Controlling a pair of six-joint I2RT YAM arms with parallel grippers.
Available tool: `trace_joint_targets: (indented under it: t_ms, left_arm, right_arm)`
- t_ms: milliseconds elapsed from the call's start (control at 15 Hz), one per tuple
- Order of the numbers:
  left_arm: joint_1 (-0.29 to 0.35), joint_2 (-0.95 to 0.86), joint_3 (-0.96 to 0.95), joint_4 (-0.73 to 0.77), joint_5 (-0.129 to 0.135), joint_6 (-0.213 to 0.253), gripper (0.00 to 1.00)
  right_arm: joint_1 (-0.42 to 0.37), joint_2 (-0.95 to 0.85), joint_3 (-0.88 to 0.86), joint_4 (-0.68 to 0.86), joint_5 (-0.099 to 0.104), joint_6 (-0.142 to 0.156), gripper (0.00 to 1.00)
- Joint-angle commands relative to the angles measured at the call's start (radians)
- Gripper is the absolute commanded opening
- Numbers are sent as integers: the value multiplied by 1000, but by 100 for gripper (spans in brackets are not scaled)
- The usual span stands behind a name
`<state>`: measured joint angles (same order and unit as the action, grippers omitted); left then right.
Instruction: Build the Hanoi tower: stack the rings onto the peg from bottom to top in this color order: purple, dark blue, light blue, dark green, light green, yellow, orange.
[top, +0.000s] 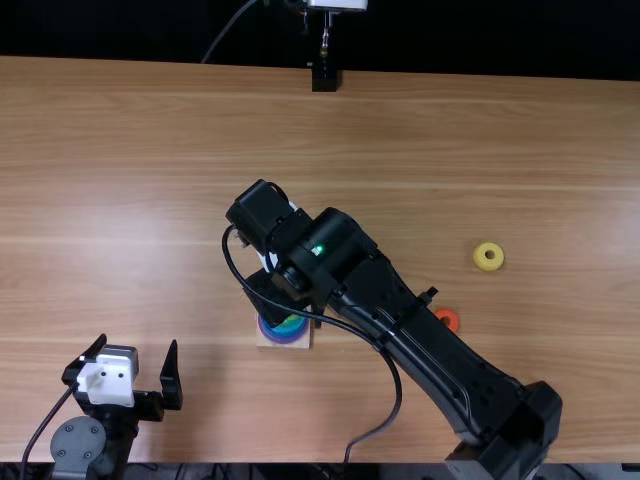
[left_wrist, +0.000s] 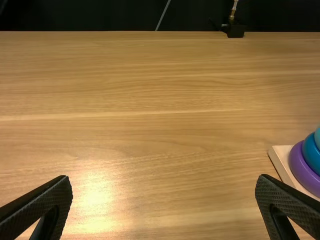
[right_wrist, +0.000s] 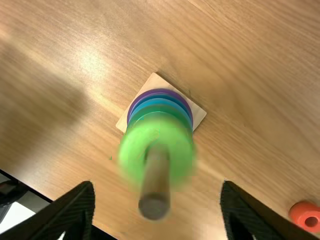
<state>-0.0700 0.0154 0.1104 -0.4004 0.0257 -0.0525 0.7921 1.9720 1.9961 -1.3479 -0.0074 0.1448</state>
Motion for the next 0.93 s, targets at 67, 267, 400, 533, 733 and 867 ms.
trace_joint_targets:
  t_ms: [67,267,400,533,733,867]
  left_arm:
    - [12,-15,-110,-73,-4,12,100]
    - [12,-15,-110,-73,-4,12,100]
    - [12,-15,-110,-73,-4,12,100]
    - [12,-15,-110,-73,-4,12,100]
    - [12,-15,-110,-73,-4,12,100]
    - [12,-15,-110,-73,-4,12,100]
  right_arm:
    - [1,-1,10,5,2,6,100]
    - [-4,-5,53,16,7,4,100]
    - [-25,-9,61,64,6,4,100]
    - [-105,-18,47,165,-4,1,100]
    - [-209,-45,18,207,-2,-3,100]
    - [-307,-51,-31,209,0,-10,100]
